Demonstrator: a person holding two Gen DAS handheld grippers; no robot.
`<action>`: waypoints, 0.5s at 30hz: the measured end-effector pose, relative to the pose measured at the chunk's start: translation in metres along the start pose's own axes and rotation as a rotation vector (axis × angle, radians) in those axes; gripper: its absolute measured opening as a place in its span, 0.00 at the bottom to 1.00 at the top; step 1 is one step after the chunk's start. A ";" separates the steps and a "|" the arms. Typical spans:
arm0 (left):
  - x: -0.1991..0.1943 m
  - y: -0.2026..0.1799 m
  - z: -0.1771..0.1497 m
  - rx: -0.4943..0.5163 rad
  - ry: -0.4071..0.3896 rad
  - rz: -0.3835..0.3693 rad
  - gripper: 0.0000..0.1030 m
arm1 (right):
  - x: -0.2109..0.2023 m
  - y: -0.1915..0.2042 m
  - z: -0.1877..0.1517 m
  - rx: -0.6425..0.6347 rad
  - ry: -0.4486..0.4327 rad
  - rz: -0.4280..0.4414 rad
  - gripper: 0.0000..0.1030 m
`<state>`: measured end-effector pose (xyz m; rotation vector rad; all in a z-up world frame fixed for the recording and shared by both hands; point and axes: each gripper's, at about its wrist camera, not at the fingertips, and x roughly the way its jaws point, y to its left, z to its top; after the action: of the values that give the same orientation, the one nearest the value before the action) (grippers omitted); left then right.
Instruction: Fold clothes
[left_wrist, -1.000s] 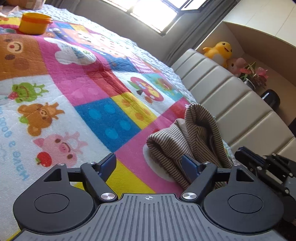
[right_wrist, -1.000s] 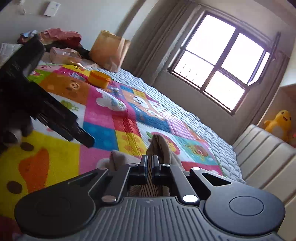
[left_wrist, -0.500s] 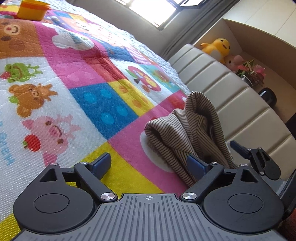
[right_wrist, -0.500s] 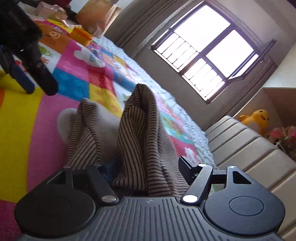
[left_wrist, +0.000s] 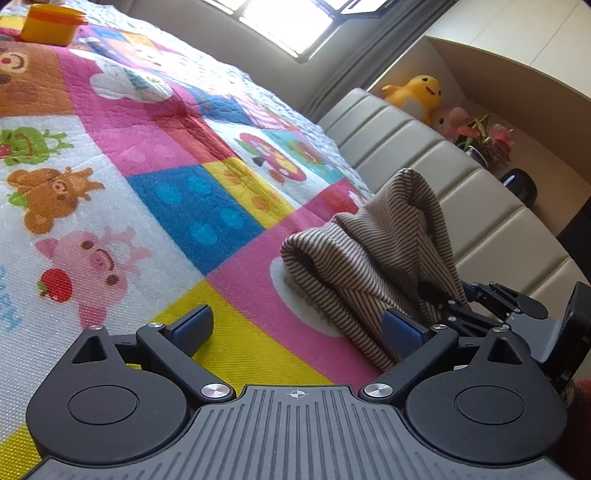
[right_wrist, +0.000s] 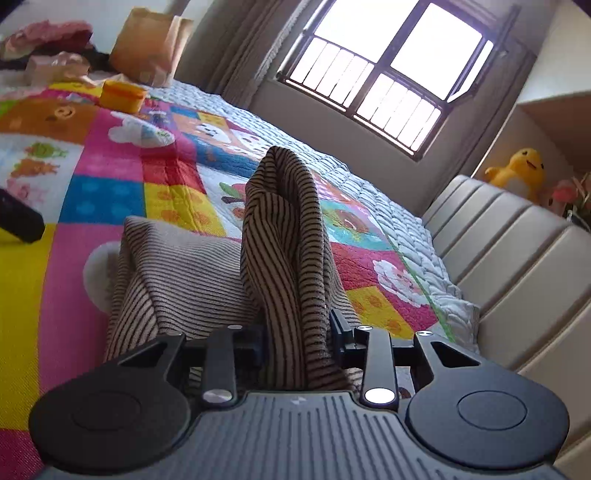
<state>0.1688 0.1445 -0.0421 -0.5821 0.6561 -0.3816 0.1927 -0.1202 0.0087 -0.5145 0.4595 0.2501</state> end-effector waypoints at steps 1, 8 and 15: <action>0.000 0.000 0.000 0.001 -0.001 0.000 0.97 | -0.006 -0.006 0.002 0.033 -0.004 0.027 0.26; -0.001 0.004 0.002 -0.023 -0.002 -0.015 0.97 | -0.061 0.005 0.037 -0.040 -0.090 0.169 0.24; -0.019 -0.004 0.023 -0.040 -0.009 -0.046 0.96 | -0.037 0.094 -0.004 -0.266 -0.003 0.151 0.31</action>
<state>0.1695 0.1597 -0.0156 -0.6374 0.6440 -0.4095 0.1265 -0.0471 -0.0157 -0.7402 0.4656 0.4613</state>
